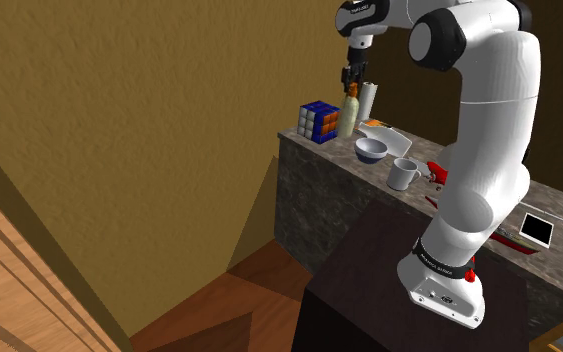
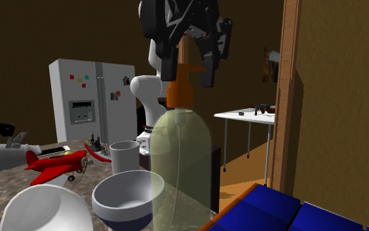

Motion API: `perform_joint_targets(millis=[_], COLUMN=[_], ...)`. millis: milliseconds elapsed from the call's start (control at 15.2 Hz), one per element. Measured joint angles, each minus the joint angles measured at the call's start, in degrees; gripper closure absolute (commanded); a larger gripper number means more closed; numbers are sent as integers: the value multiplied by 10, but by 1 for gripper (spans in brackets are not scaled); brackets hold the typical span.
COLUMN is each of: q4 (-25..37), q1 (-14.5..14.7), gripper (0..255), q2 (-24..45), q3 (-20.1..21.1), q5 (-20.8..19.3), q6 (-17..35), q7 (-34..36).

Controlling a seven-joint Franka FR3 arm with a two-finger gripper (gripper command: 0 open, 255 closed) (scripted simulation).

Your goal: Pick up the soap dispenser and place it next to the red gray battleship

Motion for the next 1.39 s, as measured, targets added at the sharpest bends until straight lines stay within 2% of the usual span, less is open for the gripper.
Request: perform_joint_targets(millis=[726, 1254, 1386], q4=[88, 185, 145], q1=[-10, -27, -18], gripper=[255, 255, 255], q2=[3, 27, -6], q3=[-3, -3, -7], q5=[2, 12, -1], q6=[-84, -157, -149], q7=[-4, -10, -12])
